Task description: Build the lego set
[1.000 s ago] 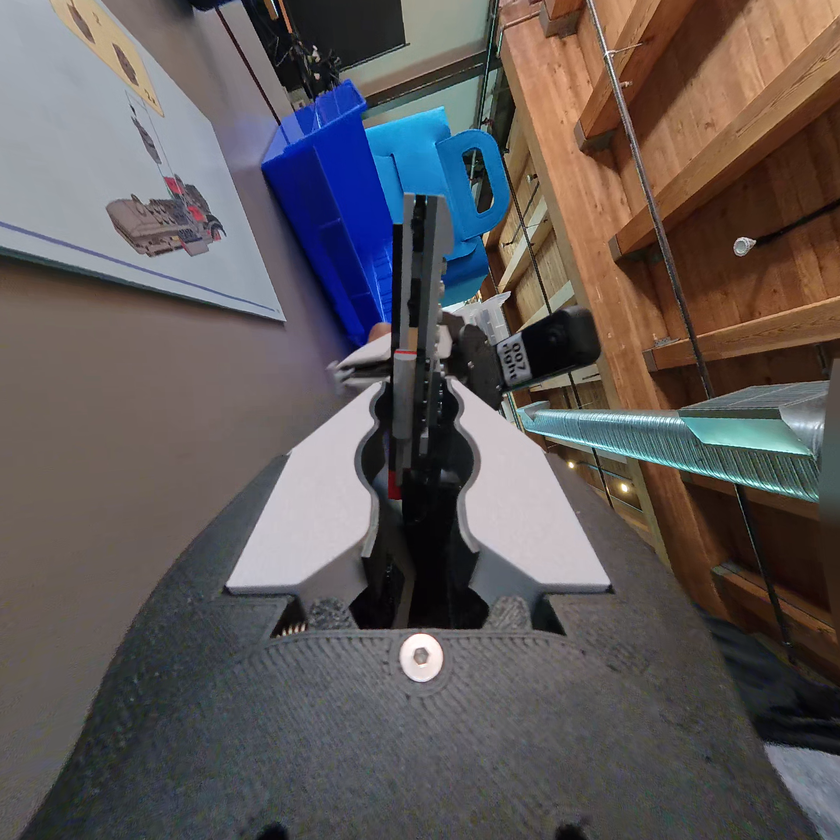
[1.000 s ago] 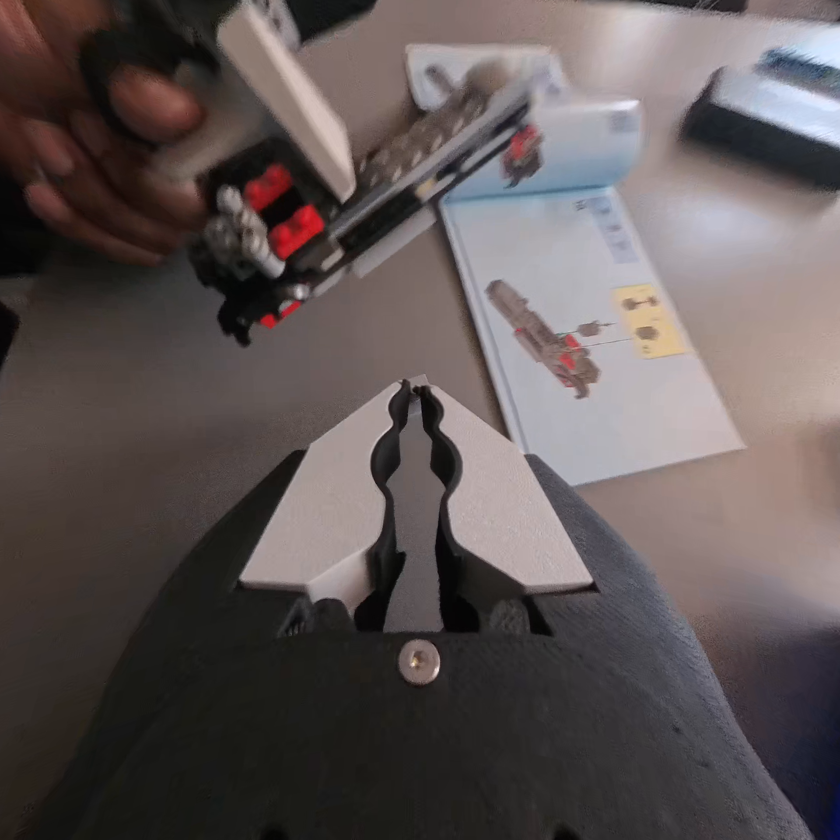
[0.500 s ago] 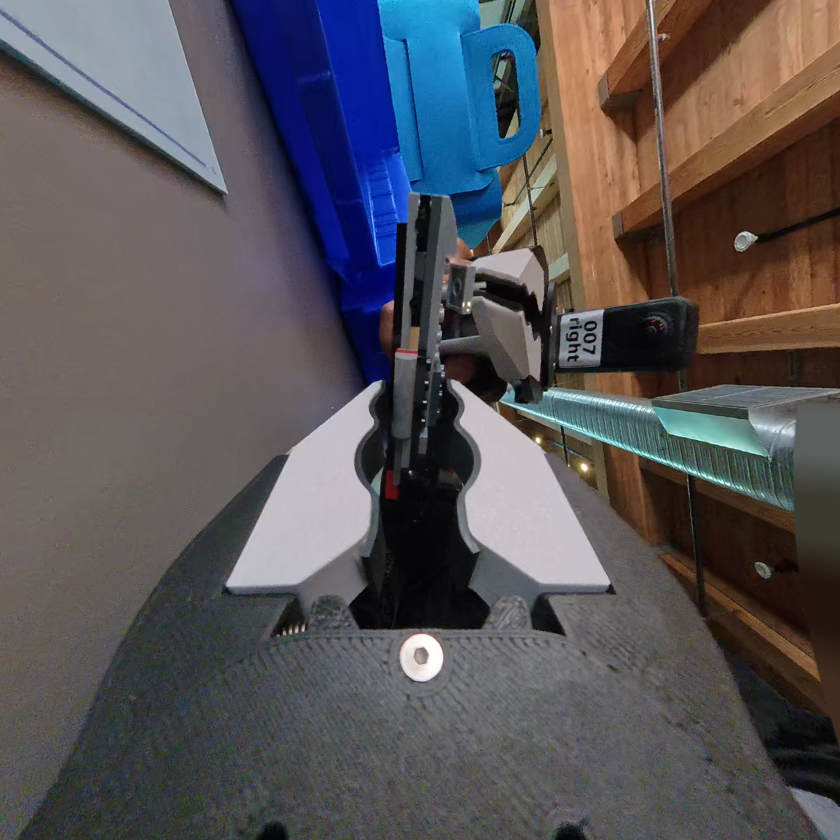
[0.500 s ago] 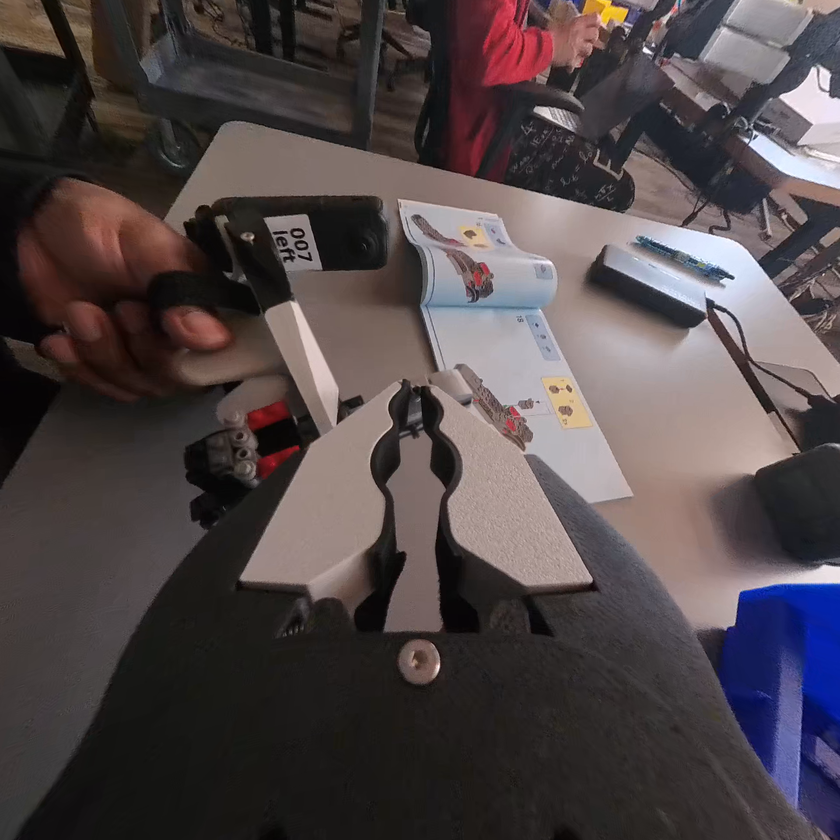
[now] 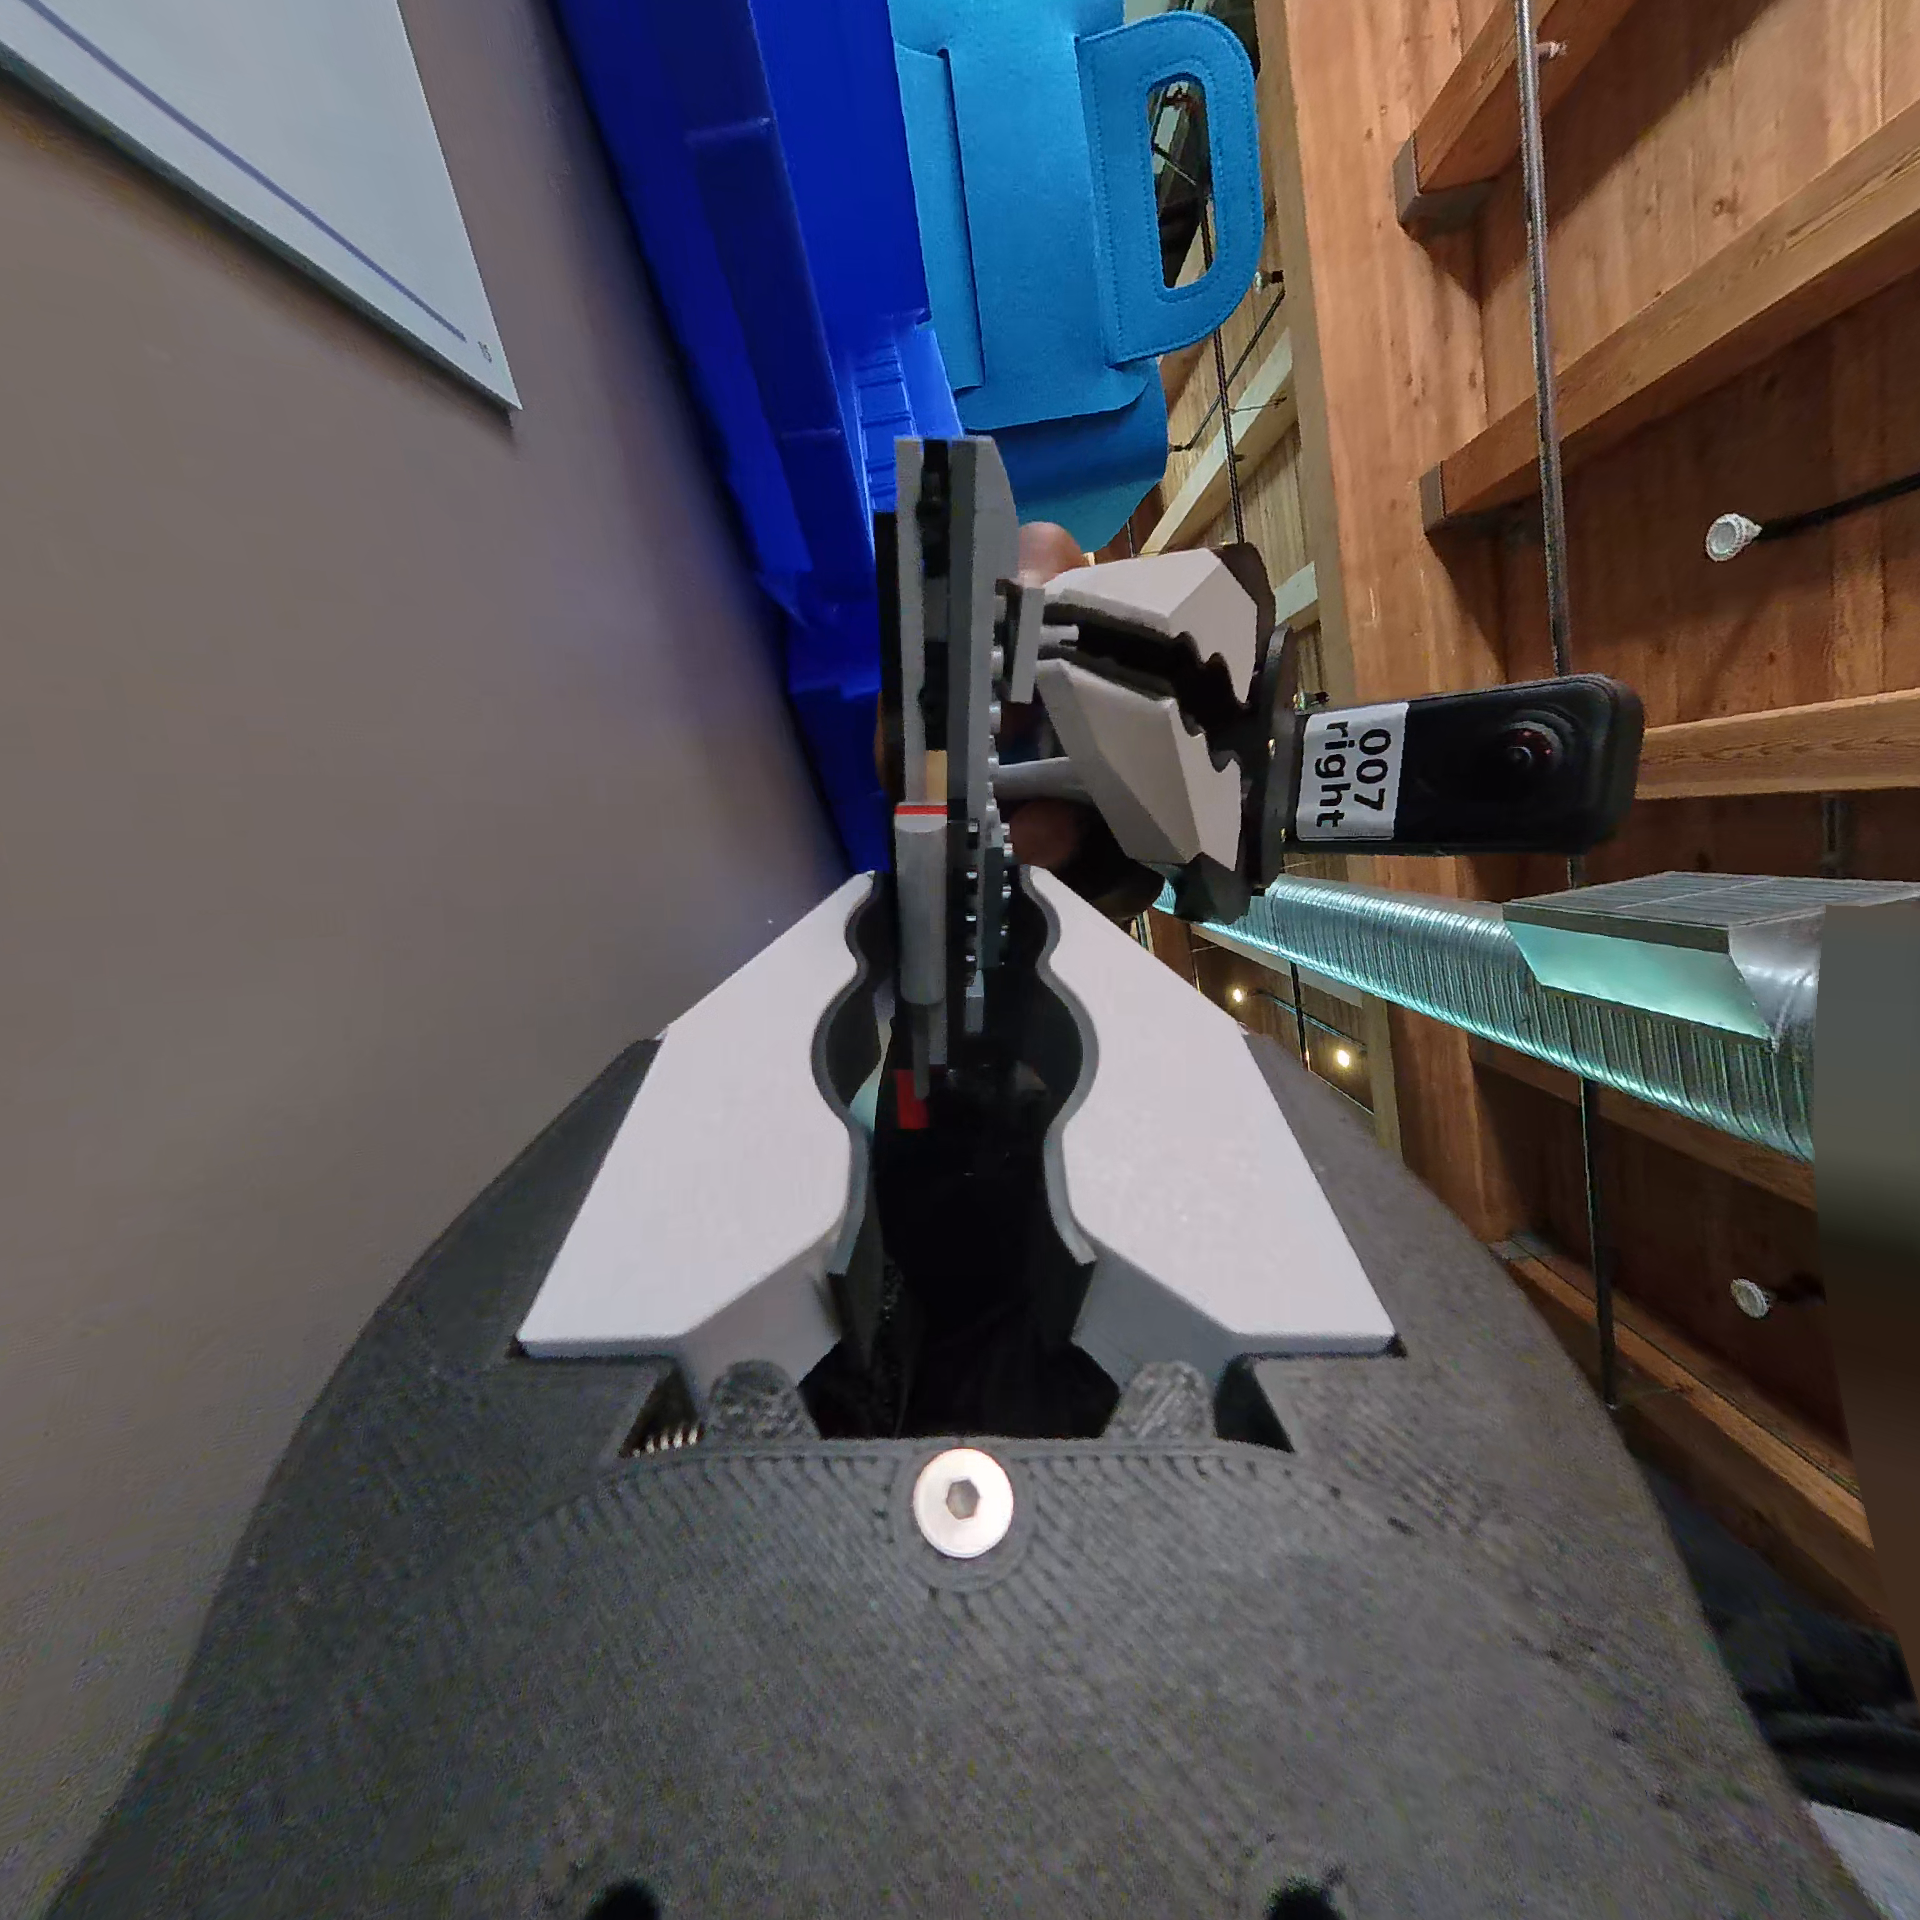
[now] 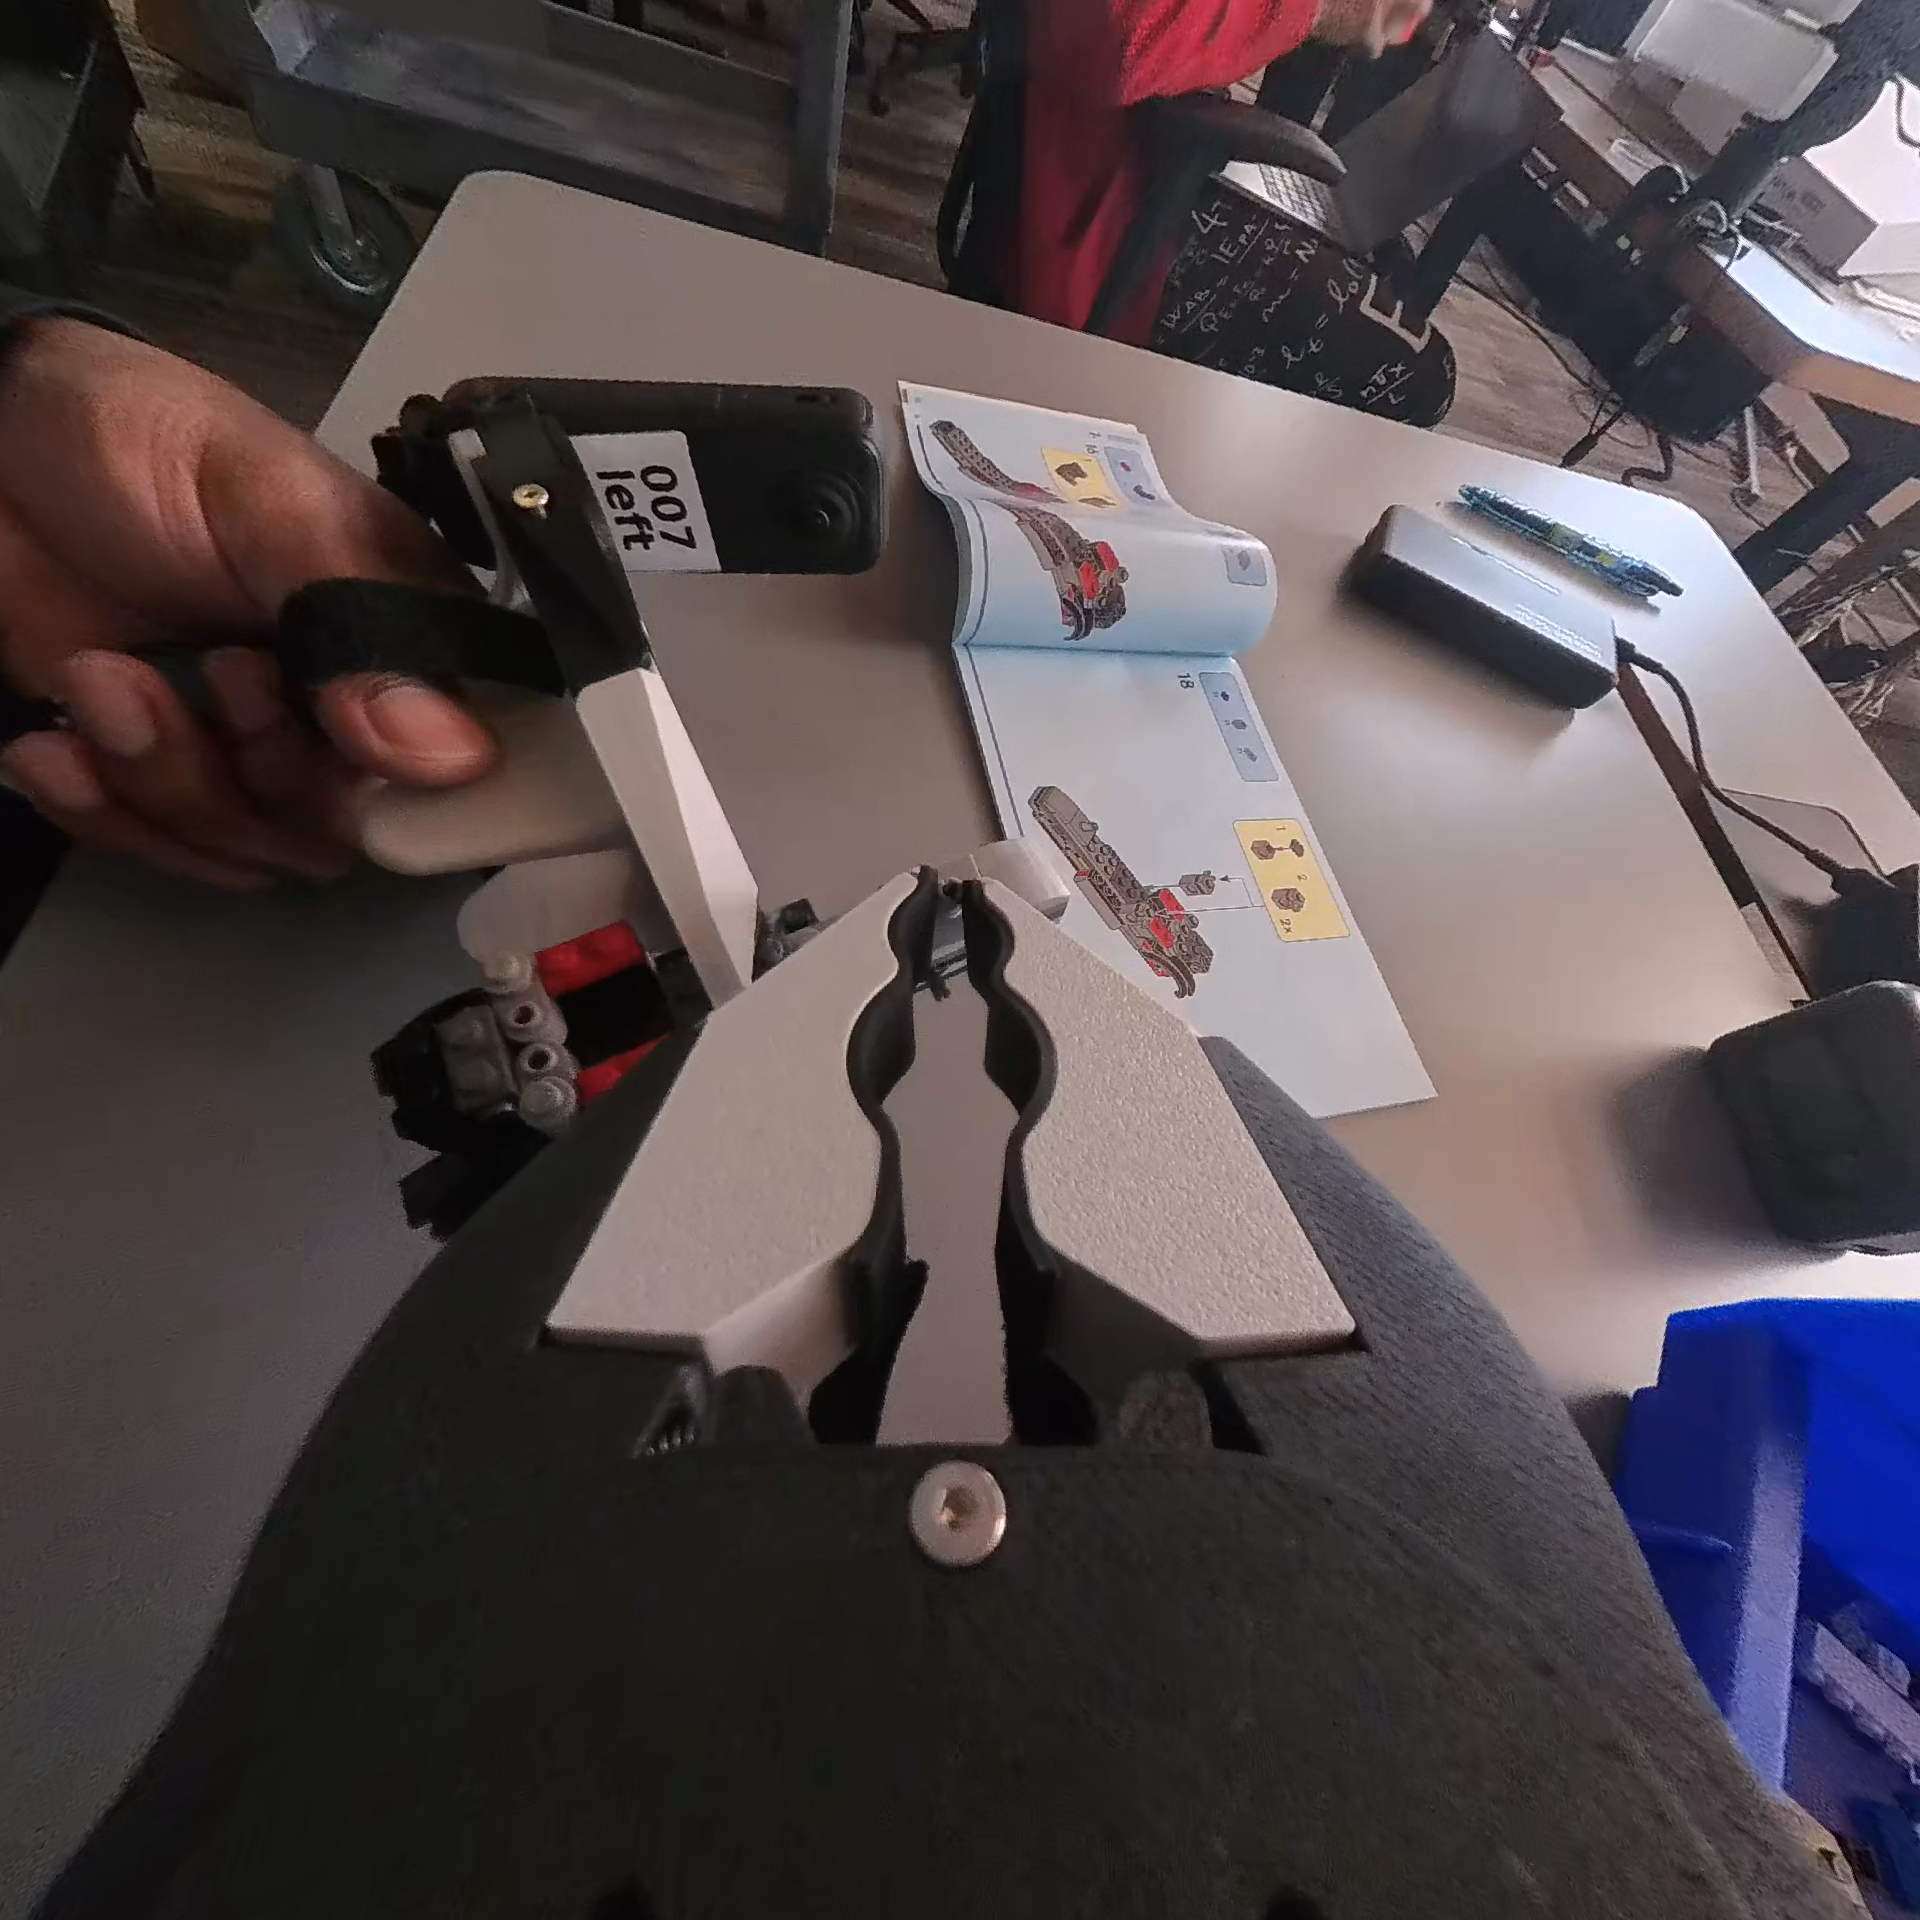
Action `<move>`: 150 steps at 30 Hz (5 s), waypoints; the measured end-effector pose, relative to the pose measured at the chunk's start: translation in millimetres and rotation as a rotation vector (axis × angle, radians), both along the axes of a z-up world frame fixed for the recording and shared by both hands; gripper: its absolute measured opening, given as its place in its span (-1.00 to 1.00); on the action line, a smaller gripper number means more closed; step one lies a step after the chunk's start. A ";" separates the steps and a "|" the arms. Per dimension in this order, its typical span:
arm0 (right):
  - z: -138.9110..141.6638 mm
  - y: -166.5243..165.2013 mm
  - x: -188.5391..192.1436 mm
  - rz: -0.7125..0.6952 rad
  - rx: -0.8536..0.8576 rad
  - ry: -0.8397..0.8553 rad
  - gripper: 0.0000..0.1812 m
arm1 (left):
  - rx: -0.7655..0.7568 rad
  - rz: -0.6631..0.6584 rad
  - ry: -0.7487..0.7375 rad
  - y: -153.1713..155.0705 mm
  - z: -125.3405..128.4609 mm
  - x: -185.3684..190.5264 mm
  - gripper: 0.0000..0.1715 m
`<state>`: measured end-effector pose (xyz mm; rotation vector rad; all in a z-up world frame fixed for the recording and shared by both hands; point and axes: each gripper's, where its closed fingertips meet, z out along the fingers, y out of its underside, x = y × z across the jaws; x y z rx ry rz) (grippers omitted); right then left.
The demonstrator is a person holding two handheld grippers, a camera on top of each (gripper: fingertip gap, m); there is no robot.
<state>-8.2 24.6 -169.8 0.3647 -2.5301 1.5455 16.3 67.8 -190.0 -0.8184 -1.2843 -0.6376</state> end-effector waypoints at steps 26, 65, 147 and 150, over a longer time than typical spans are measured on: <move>-2.8 -5.0 -0.3 -0.011 -0.011 -0.008 -0.87 | 0.014 0.005 0.003 -1.3 1.7 0.2 -0.75; 0.8 6.3 -1.6 -0.142 -0.198 -1.211 -0.38 | -0.036 -0.051 0.124 5.8 13.8 7.1 -0.75; -34.7 -11.8 3.5 -0.124 0.006 -0.525 -0.60 | -0.190 0.232 0.120 -123.0 7.9 0.4 -0.75; -49.5 -34.3 17.7 -0.043 0.099 -0.376 -0.61 | -0.062 0.280 0.089 -139.6 12.2 8.2 -0.75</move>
